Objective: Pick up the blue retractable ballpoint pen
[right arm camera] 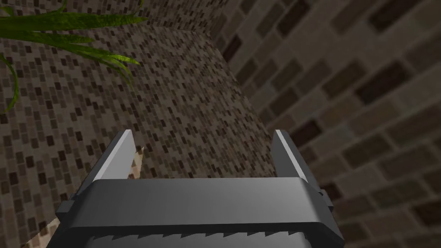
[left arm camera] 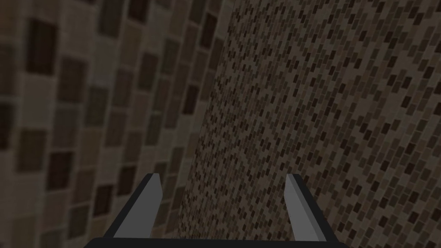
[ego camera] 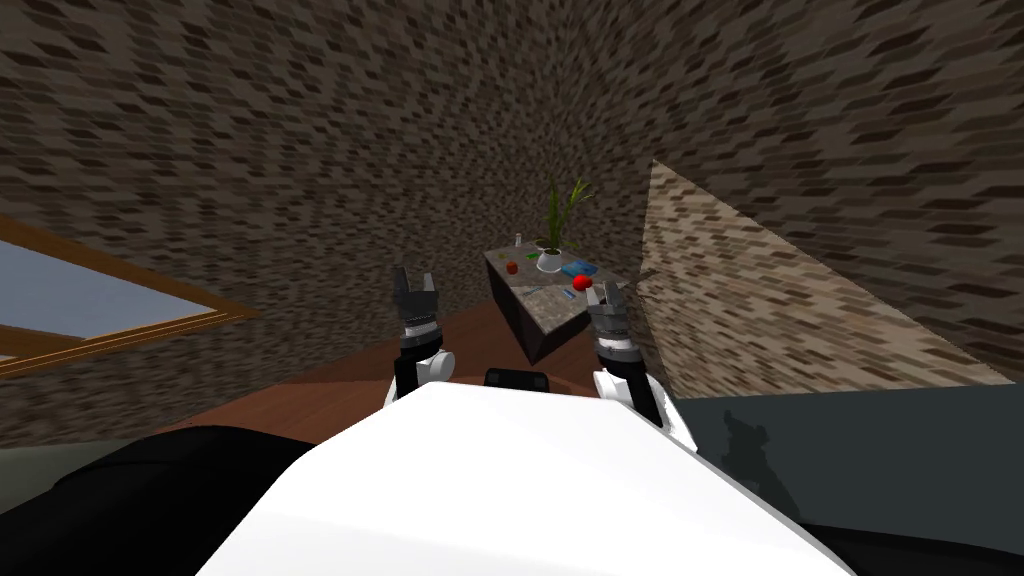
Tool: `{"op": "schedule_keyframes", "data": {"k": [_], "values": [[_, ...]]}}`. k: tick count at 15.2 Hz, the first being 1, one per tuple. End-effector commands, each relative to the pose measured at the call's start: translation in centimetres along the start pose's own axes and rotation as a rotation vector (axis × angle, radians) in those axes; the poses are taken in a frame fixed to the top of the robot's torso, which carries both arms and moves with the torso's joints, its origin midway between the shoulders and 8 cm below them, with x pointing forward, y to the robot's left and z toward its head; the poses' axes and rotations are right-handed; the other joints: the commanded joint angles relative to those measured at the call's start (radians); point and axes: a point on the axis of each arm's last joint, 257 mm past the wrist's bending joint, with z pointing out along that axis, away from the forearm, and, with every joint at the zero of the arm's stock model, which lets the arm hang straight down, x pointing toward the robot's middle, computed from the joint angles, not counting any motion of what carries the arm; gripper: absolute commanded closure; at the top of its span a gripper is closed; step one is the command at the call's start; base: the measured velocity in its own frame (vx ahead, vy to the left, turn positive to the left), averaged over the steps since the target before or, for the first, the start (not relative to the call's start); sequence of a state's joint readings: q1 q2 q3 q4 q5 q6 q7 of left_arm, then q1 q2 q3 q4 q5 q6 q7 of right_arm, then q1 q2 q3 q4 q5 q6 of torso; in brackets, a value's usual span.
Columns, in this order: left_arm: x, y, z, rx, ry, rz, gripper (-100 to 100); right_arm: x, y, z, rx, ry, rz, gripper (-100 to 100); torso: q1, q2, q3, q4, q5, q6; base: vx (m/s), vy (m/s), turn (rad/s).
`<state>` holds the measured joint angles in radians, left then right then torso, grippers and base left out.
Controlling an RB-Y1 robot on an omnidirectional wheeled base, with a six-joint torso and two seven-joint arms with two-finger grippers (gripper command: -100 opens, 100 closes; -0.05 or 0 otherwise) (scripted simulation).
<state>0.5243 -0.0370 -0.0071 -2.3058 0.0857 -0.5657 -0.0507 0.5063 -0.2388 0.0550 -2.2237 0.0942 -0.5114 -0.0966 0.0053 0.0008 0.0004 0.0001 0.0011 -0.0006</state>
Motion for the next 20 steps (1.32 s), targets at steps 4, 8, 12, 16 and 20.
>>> {"op": "schedule_keyframes", "data": {"k": [4, 8, 12, 16, 20], "values": [[0.0, 0.0, 0.0, 0.000, 0.000, 0.000, 0, 1.4, -1.7, -1.0, 0.056, 0.117, -0.077, -100, -0.001, -0.001, 0.000, 0.000, 0.000, 0.000, 0.004, 0.059, 0.114], [0.0, 0.0, 0.0, 0.000, 0.000, 0.000, 0, 2.6, -3.6, -2.5, 0.119, 0.219, -0.155, -100, -0.002, -0.001, -0.001, 0.000, 0.000, 0.001, 0.012, 0.054, 0.131], [0.0, 0.0, 0.0, 0.000, 0.000, 0.000, 0, 3.4, -4.8, -3.6, 0.154, 0.307, -0.211, -100, -0.002, -0.001, -0.001, 0.000, 0.000, 0.000, 0.014, 0.046, 0.123], [0.0, 0.0, 0.0, 0.000, 0.000, 0.000, 0, 4.0, -6.0, -4.9, 0.189, 0.390, -0.266, -100, -0.002, -0.002, -0.001, 0.000, 0.000, 0.000, 0.016, 0.042, 0.116], [0.0, 0.0, 0.0, 0.000, 0.000, 0.000, 0, 4.5, -8.3, -7.4, 0.255, 0.505, -0.354, -100, -0.003, -0.002, -0.001, 0.000, 0.000, 0.000, 0.023, 0.040, 0.149]]}}
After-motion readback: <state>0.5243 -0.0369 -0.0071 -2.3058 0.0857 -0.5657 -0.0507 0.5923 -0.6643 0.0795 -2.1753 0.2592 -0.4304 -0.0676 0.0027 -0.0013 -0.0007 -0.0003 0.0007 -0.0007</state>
